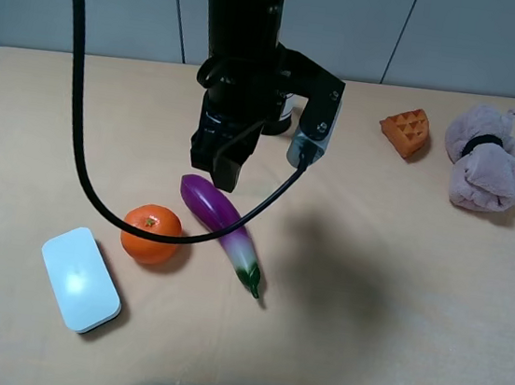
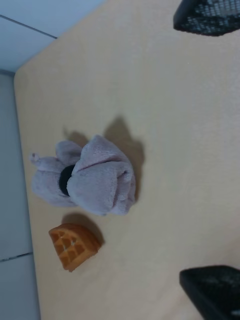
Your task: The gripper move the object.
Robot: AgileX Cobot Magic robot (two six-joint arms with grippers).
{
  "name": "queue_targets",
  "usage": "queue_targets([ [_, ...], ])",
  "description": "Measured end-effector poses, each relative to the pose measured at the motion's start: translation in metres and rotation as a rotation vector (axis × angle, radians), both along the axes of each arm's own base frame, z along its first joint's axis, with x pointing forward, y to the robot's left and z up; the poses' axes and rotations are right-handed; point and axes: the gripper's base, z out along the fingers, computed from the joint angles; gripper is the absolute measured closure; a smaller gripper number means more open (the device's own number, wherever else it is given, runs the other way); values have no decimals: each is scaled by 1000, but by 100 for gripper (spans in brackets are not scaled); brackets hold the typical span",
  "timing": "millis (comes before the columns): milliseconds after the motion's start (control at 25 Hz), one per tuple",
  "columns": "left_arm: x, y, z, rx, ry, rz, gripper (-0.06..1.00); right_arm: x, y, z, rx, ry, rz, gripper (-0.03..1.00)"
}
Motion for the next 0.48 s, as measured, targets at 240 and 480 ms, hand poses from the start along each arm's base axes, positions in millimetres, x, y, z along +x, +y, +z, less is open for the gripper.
queue_targets([
  [240, -4, 5, 25, -48, -35, 88, 33, 0, 0, 0, 0, 0, 0, 28],
  [480, -8, 9, 44, -93, -51, 203, 33, 0, 0, 0, 0, 0, 0, 28],
])
